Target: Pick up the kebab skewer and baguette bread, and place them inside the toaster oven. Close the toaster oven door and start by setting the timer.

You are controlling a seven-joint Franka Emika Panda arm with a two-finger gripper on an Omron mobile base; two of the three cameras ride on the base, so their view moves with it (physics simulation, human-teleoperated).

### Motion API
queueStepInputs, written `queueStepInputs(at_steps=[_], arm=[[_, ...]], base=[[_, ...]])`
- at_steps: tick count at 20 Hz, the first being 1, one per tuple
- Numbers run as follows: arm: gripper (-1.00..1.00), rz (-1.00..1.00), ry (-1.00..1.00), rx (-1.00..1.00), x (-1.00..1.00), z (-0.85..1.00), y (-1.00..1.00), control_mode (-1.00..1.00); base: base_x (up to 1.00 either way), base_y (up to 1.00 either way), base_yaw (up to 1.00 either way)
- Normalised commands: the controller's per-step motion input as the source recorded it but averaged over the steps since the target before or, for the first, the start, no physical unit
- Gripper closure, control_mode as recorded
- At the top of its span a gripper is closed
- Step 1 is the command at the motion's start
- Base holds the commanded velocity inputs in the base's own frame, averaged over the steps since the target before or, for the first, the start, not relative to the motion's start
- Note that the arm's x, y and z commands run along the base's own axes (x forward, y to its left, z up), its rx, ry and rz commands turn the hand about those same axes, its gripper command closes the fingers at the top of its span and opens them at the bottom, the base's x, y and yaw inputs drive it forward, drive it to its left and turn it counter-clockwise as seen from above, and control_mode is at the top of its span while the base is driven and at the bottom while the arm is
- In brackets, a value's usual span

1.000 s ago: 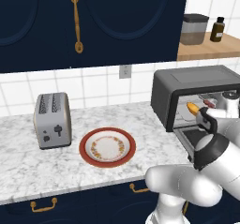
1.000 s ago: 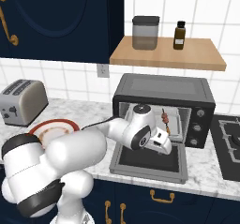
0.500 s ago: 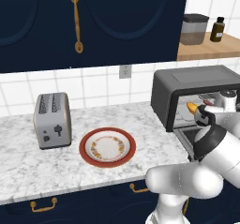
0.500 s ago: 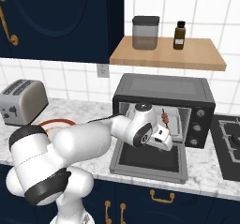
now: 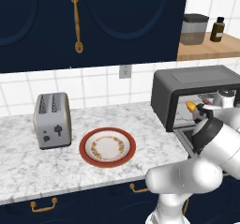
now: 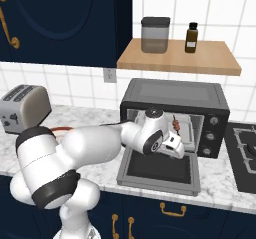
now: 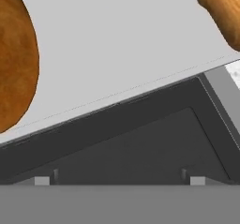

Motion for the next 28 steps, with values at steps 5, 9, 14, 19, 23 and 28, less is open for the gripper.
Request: queueStepInputs(at_steps=[5,9,14,19,23,28], arm=[[-1.0,-0.01,-0.03,0.0,0.21,-0.06,0.0,-1.0],[-1.0,-0.05,-0.06,0.0,0.24,0.0,0.0,-1.0],[-1.0,-0.09,-0.04,0.0,0.33,0.0,-0.03,-1.0],[-1.0,-0.16,0.0,0.01,0.03,0.0,-0.11,-1.0],[-1.0,-0.19,-0.01,0.05,0.01,0.02,0.0,-1.0],[-1.0,-0.17,-0.06,0.03,0.19,0.0,0.0,-1.0]], base=[[0.0,0.0,0.0],[0.0,0.0,0.0],[0.0,0.0,0.0],[0.0,0.0,0.0],[0.0,0.0,0.0],[0.0,0.0,0.0]])
